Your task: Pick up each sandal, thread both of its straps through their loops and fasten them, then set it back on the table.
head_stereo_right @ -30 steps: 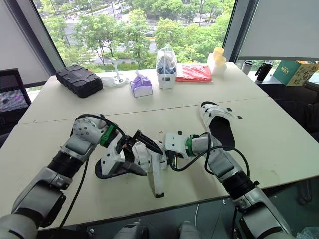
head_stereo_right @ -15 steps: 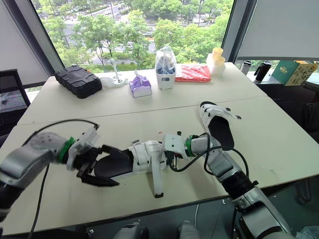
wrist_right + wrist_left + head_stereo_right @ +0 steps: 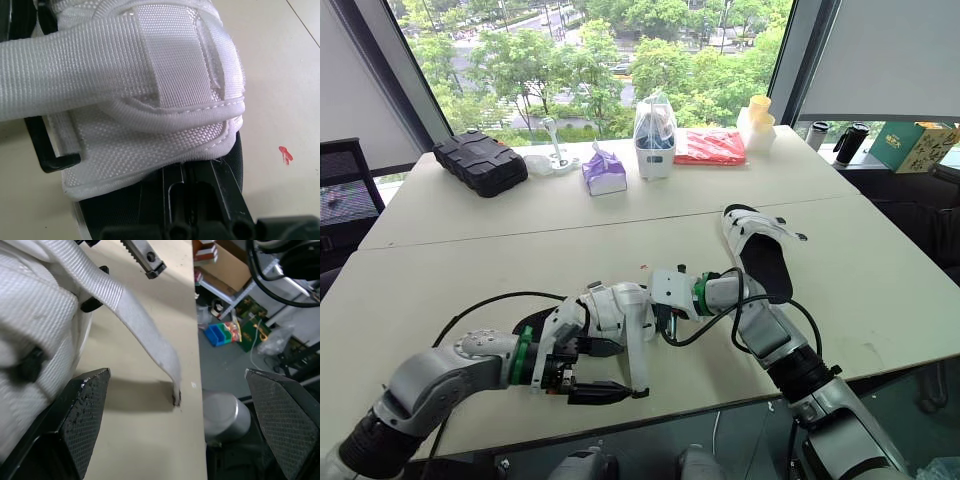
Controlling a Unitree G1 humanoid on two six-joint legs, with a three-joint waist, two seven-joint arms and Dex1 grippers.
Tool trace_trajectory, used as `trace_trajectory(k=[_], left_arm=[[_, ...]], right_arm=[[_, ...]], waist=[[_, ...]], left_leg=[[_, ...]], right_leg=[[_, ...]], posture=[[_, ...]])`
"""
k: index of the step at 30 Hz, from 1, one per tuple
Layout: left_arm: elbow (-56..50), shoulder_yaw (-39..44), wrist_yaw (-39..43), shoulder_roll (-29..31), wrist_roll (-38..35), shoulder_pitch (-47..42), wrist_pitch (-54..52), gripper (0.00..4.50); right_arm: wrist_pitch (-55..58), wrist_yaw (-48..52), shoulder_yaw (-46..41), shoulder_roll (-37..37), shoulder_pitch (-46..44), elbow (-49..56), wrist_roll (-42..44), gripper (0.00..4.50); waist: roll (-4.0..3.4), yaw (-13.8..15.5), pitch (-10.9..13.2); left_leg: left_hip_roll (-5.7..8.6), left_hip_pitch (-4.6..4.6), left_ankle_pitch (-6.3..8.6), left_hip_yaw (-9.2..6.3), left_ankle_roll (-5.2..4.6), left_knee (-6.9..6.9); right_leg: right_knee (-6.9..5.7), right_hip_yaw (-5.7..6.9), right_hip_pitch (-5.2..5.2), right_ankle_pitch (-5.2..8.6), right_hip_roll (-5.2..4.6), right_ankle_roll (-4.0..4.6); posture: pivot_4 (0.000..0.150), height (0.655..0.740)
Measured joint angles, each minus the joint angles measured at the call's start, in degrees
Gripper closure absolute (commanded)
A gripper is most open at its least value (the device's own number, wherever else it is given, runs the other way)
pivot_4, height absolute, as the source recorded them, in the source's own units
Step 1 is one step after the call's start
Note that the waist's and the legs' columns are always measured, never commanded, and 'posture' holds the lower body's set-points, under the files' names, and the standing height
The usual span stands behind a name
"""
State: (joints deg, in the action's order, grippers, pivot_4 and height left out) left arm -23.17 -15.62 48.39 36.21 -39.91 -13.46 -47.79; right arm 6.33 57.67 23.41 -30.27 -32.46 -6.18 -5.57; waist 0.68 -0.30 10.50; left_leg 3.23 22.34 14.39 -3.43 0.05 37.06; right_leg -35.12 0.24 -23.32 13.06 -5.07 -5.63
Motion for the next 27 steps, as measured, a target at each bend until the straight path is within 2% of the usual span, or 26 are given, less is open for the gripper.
trace_trajectory(k=[8, 9, 11, 18, 24, 27], left_arm=[[2.4, -1.7, -6.3, -9.3, 0.6, -2.7, -6.3, 0.01], [2.6, -1.7, -6.8, -10.0, 0.6, -3.0, -7.0, 0.25], [2.9, -1.7, -7.4, -10.5, 0.6, -3.2, -7.7, 0.89], [3.2, 1.4, -8.6, -11.8, -1.7, -4.3, -10.7, 4.38], [4.9, 9.4, -10.9, -14.1, -9.8, -7.8, -17.9, 4.46], [7.5, 15.8, -12.4, -14.4, -16.6, -11.7, -23.4, 4.46]], right_arm=[[0.7, 0.0, -0.2, -0.1, 0.1, 0.5, -0.4, 4.50], [0.7, 0.1, -0.2, -0.1, 0.1, 0.4, -0.4, 4.50], [0.7, 0.1, -0.2, -0.1, 0.0, 0.4, -0.4, 4.50], [0.6, 0.6, -0.1, 0.0, -0.4, -0.1, -0.4, 4.50], [0.4, 0.6, 0.1, 0.2, -1.2, -1.3, -0.4, 4.50], [-0.2, 0.6, 0.1, 0.4, -1.4, -1.7, -0.4, 4.50]], waist=[[-0.05, 0.6, 0.0], [-0.05, 0.6, 0.0], [-0.06, 0.6, 0.0], [-0.06, 0.6, 0.0], [-0.05, 0.7, 0.0], [-0.03, 0.7, 0.0]], left_leg=[[0.00, 0.00, 0.00, 0.00, 0.00, 0.02], [0.00, 0.00, 0.00, 0.00, 0.00, 0.02], [0.00, 0.00, 0.00, 0.01, 0.00, 0.02], [0.00, 0.00, 0.00, 0.00, 0.00, 0.02], [0.00, 0.00, -0.02, -0.01, 0.02, 0.08], [0.00, 0.00, -0.02, -0.01, 0.02, 0.09]], right_leg=[[0.01, 0.00, 0.01, -0.01, 0.02, 0.01], [0.01, 0.00, 0.01, -0.01, 0.03, 0.01], [0.01, 0.01, 0.00, -0.01, 0.03, 0.01], [0.01, 0.02, 0.00, -0.01, 0.03, 0.01], [0.01, 0.05, 0.00, -0.03, 0.05, 0.06], [0.00, 0.06, 0.01, -0.03, 0.09, 0.05]], posture=[[0.150, 0.7400], [0.150, 0.7400], [0.150, 0.7400], [0.150, 0.7400], [0.150, 0.7400], [0.150, 0.7400]])
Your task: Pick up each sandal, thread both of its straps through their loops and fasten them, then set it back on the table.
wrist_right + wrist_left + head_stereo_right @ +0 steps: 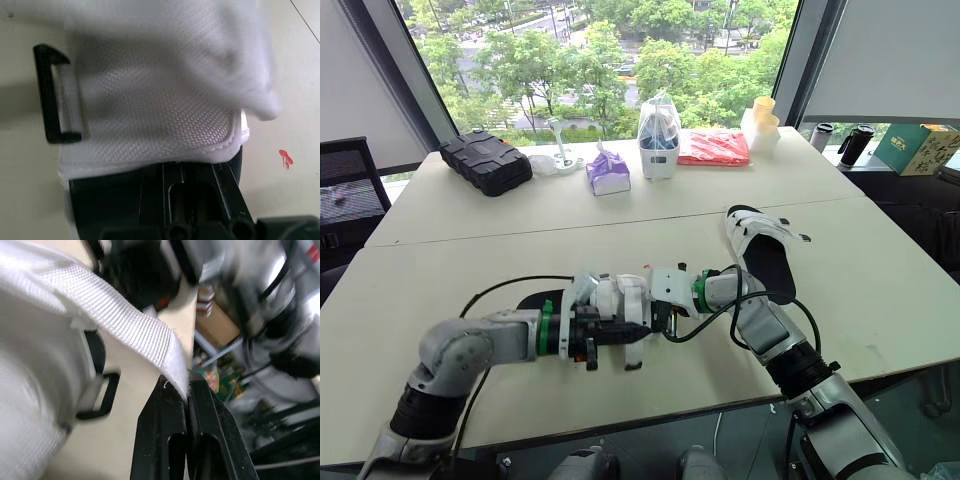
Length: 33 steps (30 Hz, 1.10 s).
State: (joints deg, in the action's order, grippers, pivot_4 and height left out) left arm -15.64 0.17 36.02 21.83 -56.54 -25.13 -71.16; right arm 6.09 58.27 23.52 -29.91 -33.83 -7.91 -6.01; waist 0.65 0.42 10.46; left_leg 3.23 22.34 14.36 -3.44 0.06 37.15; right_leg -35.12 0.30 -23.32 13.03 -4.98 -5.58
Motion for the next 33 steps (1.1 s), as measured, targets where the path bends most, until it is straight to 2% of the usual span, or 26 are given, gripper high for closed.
trace_trajectory(k=[3, 11, 19, 33], left_arm=[[2.4, 4.6, -0.6, 0.1, -5.0, -3.8, -3.7, 4.46], [11.5, 9.8, -4.5, -0.7, -8.6, -8.7, -7.0, 4.46], [12.9, 2.9, -3.4, -2.4, -0.8, -7.7, -0.6, 4.46], [19.2, 1.1, 2.2, -2.0, 4.9, -10.5, 4.5, 4.46]], right_arm=[[-0.4, -0.1, 0.3, 0.3, -0.2, -0.3, 0.0, 4.50], [-1.2, -0.4, 0.5, 0.6, -0.4, -0.9, 0.0, 4.50], [-1.4, -0.6, 0.7, 1.1, -0.5, -1.2, 0.0, 4.50], [-1.2, -0.8, 0.5, 0.8, 0.1, -0.1, -0.6, 4.50]], waist=[[-0.01, -0.2, 0.0], [0.00, -0.4, 0.0], [0.00, -1.0, 0.0], [0.00, -1.0, 0.0]], left_leg=[[0.01, -0.01, 0.00, 0.01, 0.01, -0.01], [0.01, -0.01, -0.03, 0.01, 0.07, -0.04], [0.03, -0.03, -0.04, 0.01, 0.11, -0.07], [0.03, -0.02, -0.04, 0.01, 0.11, -0.10]], right_leg=[[-0.01, 0.00, 0.00, -0.02, 0.05, -0.04], [-0.02, -0.01, -0.01, -0.06, 0.08, -0.08], [-0.02, -0.03, -0.02, -0.04, 0.05, -0.04], [0.00, -0.02, -0.02, -0.03, -0.02, -0.04]], posture=[[0.150, 0.7400], [0.150, 0.7400], [0.150, 0.7400], [0.150, 0.7400]])
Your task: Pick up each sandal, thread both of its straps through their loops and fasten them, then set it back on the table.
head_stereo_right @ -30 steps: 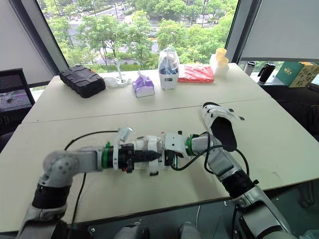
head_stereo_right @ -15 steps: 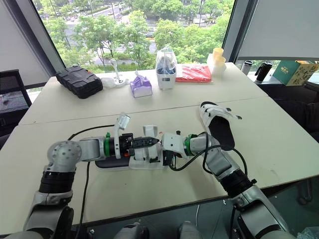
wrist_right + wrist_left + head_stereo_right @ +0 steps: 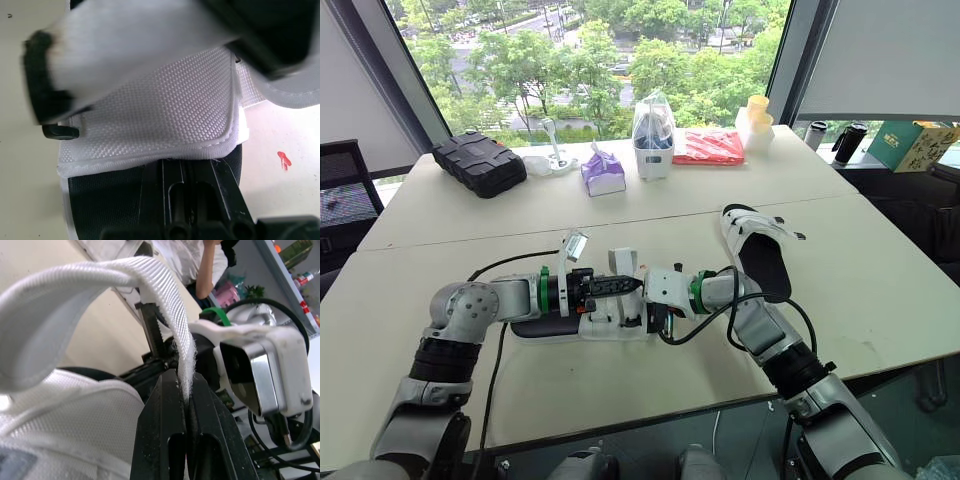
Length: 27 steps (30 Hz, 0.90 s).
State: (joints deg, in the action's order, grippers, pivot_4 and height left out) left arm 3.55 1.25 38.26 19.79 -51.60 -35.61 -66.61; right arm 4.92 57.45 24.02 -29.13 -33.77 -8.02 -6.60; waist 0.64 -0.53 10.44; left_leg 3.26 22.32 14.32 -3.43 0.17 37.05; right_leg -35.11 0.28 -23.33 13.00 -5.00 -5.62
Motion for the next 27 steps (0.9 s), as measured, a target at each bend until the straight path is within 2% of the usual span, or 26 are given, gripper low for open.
trace_trajectory(k=[10, 17, 27], left_arm=[[1.3, -0.3, 3.1, 0.3, 2.1, -0.8, 0.5, 4.46], [1.8, 2.5, 2.4, -0.9, -0.5, -1.9, -4.3, 4.46], [0.7, 1.9, 3.3, -0.4, -0.7, -1.1, -4.9, 4.46]], right_arm=[[0.0, 0.0, 0.0, -0.2, 0.2, 0.7, -0.6, 4.50], [0.0, -0.2, 0.0, -0.2, 0.5, 1.2, -1.1, 4.50], [0.0, -0.2, 0.0, -0.2, 0.5, 1.2, -1.1, 4.50]], waist=[[0.00, 0.0, 0.0], [0.01, 0.0, 0.0], [0.01, 0.0, 0.0]], left_leg=[[0.00, 0.01, 0.00, 0.00, 0.00, -0.02], [0.01, 0.02, 0.00, -0.01, 0.00, -0.02], [0.02, 0.02, 0.01, -0.01, 0.01, -0.02]], right_leg=[[0.02, 0.00, 0.00, -0.01, -0.01, -0.02], [0.02, 0.01, -0.01, -0.05, -0.01, -0.11], [0.03, 0.00, -0.01, -0.05, -0.04, -0.12]], posture=[[0.150, 0.7400], [0.150, 0.7400], [0.150, 0.7400]])
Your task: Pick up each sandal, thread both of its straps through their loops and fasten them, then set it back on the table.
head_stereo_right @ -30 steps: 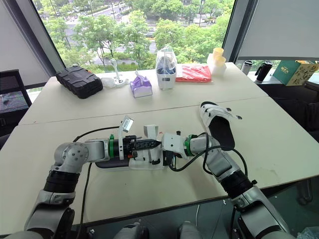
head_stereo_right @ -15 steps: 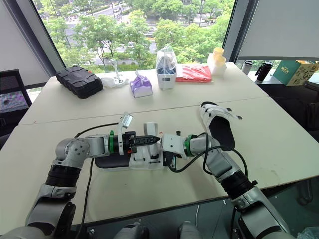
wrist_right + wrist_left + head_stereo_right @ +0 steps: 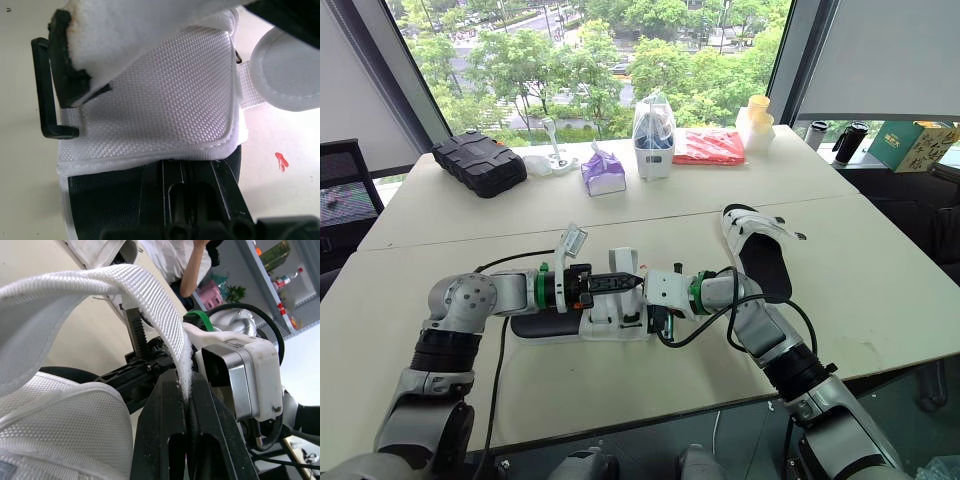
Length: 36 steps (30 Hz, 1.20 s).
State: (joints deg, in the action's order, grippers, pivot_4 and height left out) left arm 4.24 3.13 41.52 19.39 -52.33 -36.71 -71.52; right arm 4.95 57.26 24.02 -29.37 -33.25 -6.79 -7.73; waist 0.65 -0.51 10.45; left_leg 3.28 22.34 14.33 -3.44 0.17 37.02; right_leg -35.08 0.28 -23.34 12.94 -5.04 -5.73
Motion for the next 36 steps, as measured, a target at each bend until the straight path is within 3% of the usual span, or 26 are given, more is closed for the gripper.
trace_trajectory(k=[25, 36], left_arm=[[-0.3, -2.9, 4.1, 0.9, 4.4, 0.5, 3.6, 4.46], [-3.0, -9.3, 9.7, 3.6, 10.9, 2.4, 13.9, 4.46]], right_arm=[[1.0, -0.3, -0.1, -0.3, 0.7, 1.4, -0.1, 4.50], [1.0, -0.4, -0.1, -0.4, 0.8, 1.5, -0.1, 4.50]], waist=[[0.00, 0.1, 0.0], [-0.01, 0.2, 0.0]], left_leg=[[0.00, 0.04, 0.00, -0.01, 0.00, -0.03], [0.00, 0.04, 0.01, -0.01, 0.01, -0.05]], right_leg=[[0.05, 0.00, -0.02, 0.05, -0.03, 0.08], [0.09, -0.02, -0.01, 0.07, -0.08, 0.12]], posture=[[0.150, 0.7400], [0.150, 0.7400]])
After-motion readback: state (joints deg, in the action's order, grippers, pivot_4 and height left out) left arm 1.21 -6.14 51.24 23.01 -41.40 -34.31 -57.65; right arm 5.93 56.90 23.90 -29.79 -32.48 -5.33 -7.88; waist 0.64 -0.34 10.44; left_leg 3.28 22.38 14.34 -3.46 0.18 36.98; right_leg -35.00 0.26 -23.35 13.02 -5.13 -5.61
